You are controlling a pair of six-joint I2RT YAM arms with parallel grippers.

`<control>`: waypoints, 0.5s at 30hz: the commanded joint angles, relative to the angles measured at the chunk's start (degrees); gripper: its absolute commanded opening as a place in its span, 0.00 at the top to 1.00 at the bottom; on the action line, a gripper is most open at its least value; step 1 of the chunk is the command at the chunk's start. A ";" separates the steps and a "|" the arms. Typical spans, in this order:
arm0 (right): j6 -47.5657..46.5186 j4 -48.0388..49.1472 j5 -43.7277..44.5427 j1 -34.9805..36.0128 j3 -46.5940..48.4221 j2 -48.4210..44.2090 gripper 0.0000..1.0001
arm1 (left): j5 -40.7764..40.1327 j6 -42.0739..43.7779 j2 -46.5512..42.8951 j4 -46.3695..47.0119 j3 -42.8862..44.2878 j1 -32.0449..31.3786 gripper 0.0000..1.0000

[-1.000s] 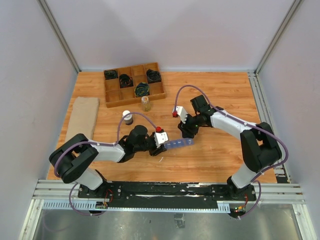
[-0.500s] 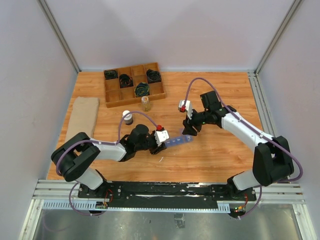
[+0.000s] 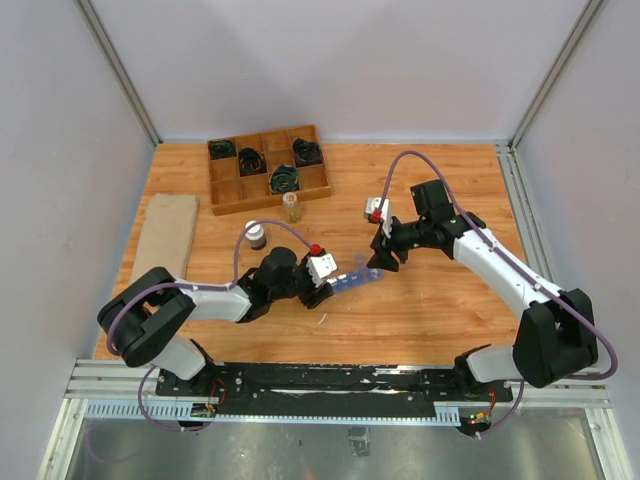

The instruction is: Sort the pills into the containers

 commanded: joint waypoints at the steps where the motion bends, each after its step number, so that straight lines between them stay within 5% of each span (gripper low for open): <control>1: -0.73 -1.29 -2.64 -1.18 1.64 -1.88 0.45 | -0.02 -1.94 -3.75 0.20 -0.27 -0.38 0.37; 15: -3.48 -3.43 -8.22 -3.61 1.42 -8.72 0.29 | 0.48 -15.83 -22.54 0.32 -4.20 -0.27 0.32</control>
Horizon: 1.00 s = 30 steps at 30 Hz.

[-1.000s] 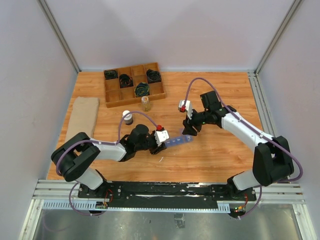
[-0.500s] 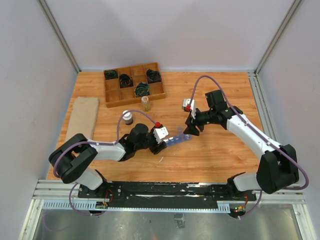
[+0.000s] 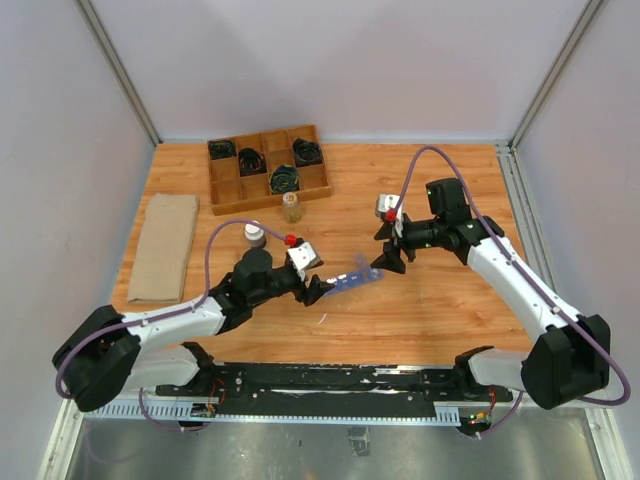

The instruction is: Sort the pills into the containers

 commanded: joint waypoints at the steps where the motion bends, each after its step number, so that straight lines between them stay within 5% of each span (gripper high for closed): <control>1: -1.98 -2.10 -3.60 -1.50 1.49 -3.30 0.27 | -0.82 -7.12 -6.12 1.89 -1.51 -0.15 0.31; 10: -1.91 -2.60 -4.07 -2.58 1.87 -8.81 0.13 | 3.19 -18.90 -12.16 0.59 1.36 9.54 0.22; 16: 0.96 -2.60 -5.77 -2.62 5.04 -10.17 0.01 | 2.51 -22.50 -9.13 -2.88 6.35 14.94 0.20; 21: 5.68 -0.28 -7.71 -2.60 5.46 -10.09 0.02 | 0.83 -24.71 -3.67 -4.51 9.95 18.09 0.20; 30: 10.55 7.87 -6.48 -2.64 -3.09 -11.62 0.01 | -15.39 -24.66 11.27 -20.95 26.28 19.96 0.22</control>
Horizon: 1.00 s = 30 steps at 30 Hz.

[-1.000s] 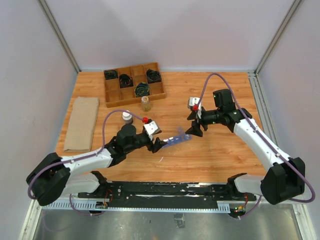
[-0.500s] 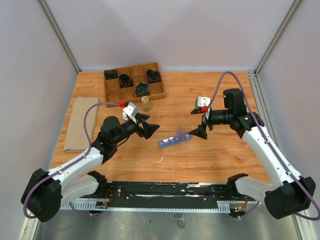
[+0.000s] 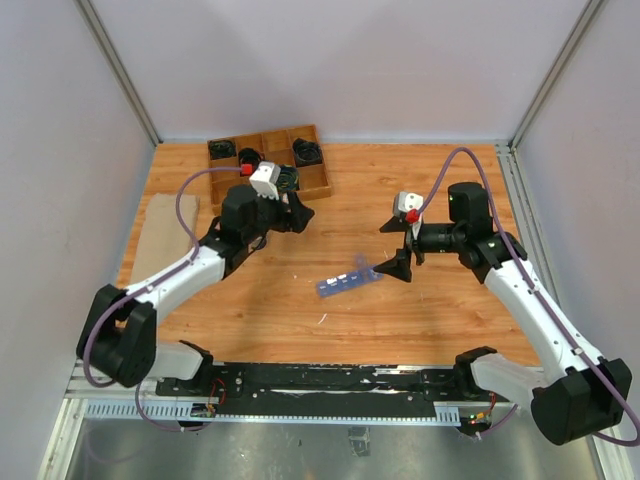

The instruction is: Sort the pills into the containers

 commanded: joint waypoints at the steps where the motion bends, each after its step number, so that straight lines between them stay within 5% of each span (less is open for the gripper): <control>1: 3.64 3.53 -0.58 -0.66 -0.83 0.02 0.01 | -11.46 0.03 7.42 -10.14 9.89 0.42 0.22; 11: 3.78 3.77 2.01 -0.59 -1.26 -0.30 0.01 | -21.52 4.36 22.98 -20.66 26.17 0.86 0.25; 30: 3.69 3.80 1.12 -0.66 -1.65 0.60 0.01 | -25.83 4.76 32.25 -24.78 33.73 1.13 0.38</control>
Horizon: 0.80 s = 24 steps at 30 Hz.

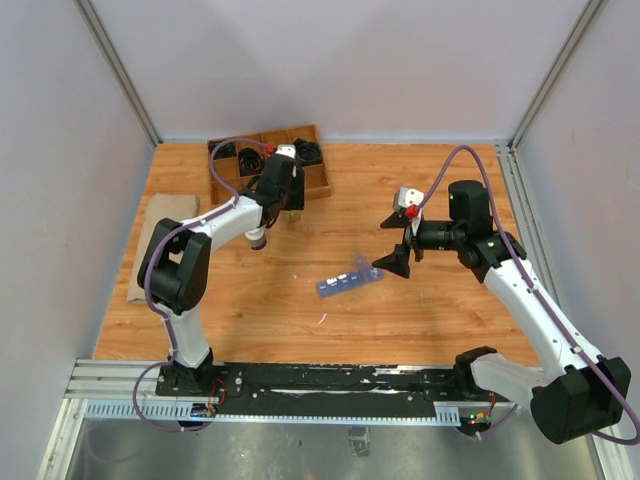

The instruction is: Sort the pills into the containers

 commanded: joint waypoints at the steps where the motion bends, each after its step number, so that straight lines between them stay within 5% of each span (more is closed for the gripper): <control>1: 0.45 0.71 -0.62 -0.55 -0.84 0.05 0.01 | -1.08 0.16 0.92 -0.70 2.32 0.51 0.42; 4: 0.47 0.77 -0.78 -0.49 -0.83 0.08 0.01 | -0.76 0.01 0.88 -0.77 2.28 0.51 0.48; 20: 0.54 0.77 -1.79 -0.61 -0.93 0.01 0.01 | -0.44 0.92 3.81 -3.53 5.77 0.60 0.43; 23: 0.54 0.76 -1.90 -0.57 -0.91 0.12 0.01 | -0.44 1.10 4.04 -3.76 5.80 0.68 0.49; 24: 0.54 0.80 -1.91 -0.61 -0.93 0.16 0.01 | -0.40 1.10 3.96 -3.96 5.82 0.69 0.57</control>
